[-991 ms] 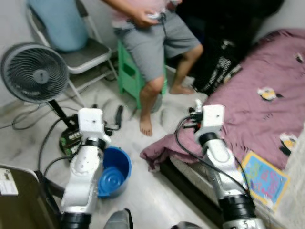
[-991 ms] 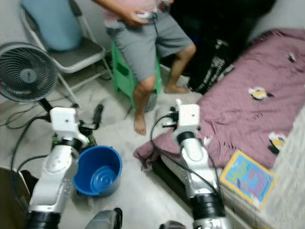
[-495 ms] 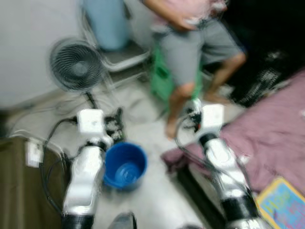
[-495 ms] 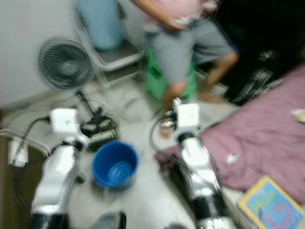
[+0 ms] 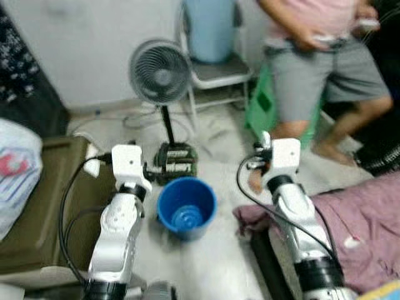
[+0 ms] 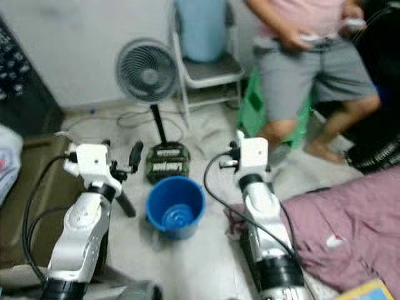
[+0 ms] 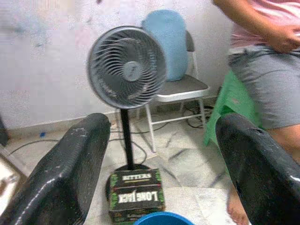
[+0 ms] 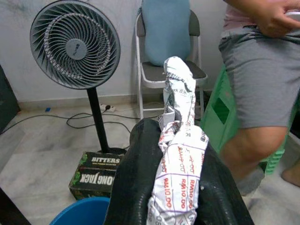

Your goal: Clean up the room

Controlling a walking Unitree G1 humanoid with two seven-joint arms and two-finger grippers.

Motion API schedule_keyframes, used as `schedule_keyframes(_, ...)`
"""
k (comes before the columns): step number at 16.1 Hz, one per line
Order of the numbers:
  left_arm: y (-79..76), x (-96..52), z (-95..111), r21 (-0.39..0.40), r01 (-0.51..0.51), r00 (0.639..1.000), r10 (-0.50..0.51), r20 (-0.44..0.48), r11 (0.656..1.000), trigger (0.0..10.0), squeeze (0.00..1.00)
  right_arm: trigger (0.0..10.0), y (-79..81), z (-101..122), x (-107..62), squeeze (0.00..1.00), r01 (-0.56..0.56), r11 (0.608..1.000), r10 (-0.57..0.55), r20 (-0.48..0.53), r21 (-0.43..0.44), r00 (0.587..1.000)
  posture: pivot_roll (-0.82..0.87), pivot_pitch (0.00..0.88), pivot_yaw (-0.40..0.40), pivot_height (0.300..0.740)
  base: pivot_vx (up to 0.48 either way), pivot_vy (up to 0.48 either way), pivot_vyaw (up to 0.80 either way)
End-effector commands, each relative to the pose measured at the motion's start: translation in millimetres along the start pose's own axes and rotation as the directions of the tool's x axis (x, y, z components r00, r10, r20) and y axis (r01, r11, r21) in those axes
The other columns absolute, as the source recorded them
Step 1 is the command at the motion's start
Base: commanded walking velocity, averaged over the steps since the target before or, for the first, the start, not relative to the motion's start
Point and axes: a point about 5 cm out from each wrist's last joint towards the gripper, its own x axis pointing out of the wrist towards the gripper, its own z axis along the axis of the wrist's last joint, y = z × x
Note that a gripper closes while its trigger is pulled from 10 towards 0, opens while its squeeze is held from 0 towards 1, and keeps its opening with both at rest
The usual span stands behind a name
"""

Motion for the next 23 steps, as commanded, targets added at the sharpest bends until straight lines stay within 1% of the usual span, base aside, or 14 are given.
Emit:
schedule_keyframes(1,5.8,0.1,0.4,0.015,-0.016,1.0,0.016,-0.002,1.0,10.0,0.0,10.0,7.1,3.1,3.0,0.0,-0.024,1.0,0.024,0.009,0.011,1.0,-0.05,0.028,0.007,0.74,0.0,0.0,0.8)
schedule_keyframes(5,5.1,6.9,6.7,0.015,-0.01,1.0,0.009,0.016,1.0,10.0,0.0,10.0,8.5,20.3,10.3,0.0,-0.015,1.0,0.013,0.06,0.025,0.998,-0.05,0.011,0.016,0.74,0.0,0.0,0.74)
schedule_keyframes(9,5.3,7.5,7.1,0.016,-0.009,1.0,0.009,0.017,1.0,10.0,0.0,10.0,8.7,21.5,11.0,0.0,-0.014,1.0,0.012,0.063,0.027,0.998,-0.05,0.01,0.016,0.74,0.0,0.0,0.56)
schedule_keyframes(10,7.3,10.6,13.5,0.012,-0.018,0.999,0.017,0.032,1.0,10.0,0.0,10.0,5.5,26.5,12.3,0.0,-0.002,1.0,0.0,0.081,0.027,0.997,-0.07,0.0,0.036,0.74,0.0,0.0,0.0)
schedule_keyframes(11,8.8,13.8,27.8,0.013,-0.025,0.997,0.024,0.067,1.0,10.0,0.0,10.0,-3.6,30.8,12.5,0.0,0.02,1.0,-0.021,0.099,0.011,0.995,-0.07,0.0,0.037,0.74,0.0,0.0,0.0)
schedule_keyframes(12,8.1,14.0,33.4,0.015,-0.021,0.997,0.02,0.076,1.0,10.0,0.0,10.0,-7.5,29.1,12.2,0.0,0.03,1.0,-0.03,0.091,0.004,0.995,-0.07,0.0,0.036,0.74,0.0,0.0,0.0)
schedule_keyframes(15,4.7,17.5,43.0,-0.018,0.002,0.996,0.0,0.094,1.0,10.0,0.0,10.0,-6.3,26.9,12.5,0.0,0.03,1.0,-0.03,0.085,-0.002,0.996,-0.08,0.0,0.036,0.74,0.0,0.0,0.0)
schedule_keyframes(16,3.4,20.4,43.9,-0.02,0.001,0.996,0.001,0.094,1.0,10.0,0.0,10.0,-6.1,26.8,14.0,0.0,0.031,1.0,-0.031,0.084,-0.002,0.996,-0.09,0.0,0.037,0.74,0.0,0.0,0.0)
schedule_keyframes(18,1.7,21.4,43.8,-0.017,0.0,0.995,0.001,0.095,1.0,10.0,0.0,10.0,-6.1,29.6,14.0,0.0,0.032,0.999,-0.032,0.093,-0.002,0.995,-0.09,0.0,0.04,0.74,0.0,0.0,0.0)
schedule_keyframes(20,4.6,23.5,35.9,0.0,0.003,0.997,-0.003,0.075,1.0,10.0,0.0,10.0,-6.6,30.4,14.1,0.0,0.031,1.0,-0.03,0.096,-0.006,0.995,-0.1,0.0,0.034,0.74,0.0,0.0,0.0)
schedule_keyframes(23,11.1,22.9,21.7,0.026,0.004,1.0,-0.004,0.024,1.0,10.0,0.0,10.0,-5.8,24.4,9.4,0.0,0.04,0.999,-0.04,0.084,0.006,0.996,-0.09,0.0,0.035,0.74,0.0,0.0,0.0)
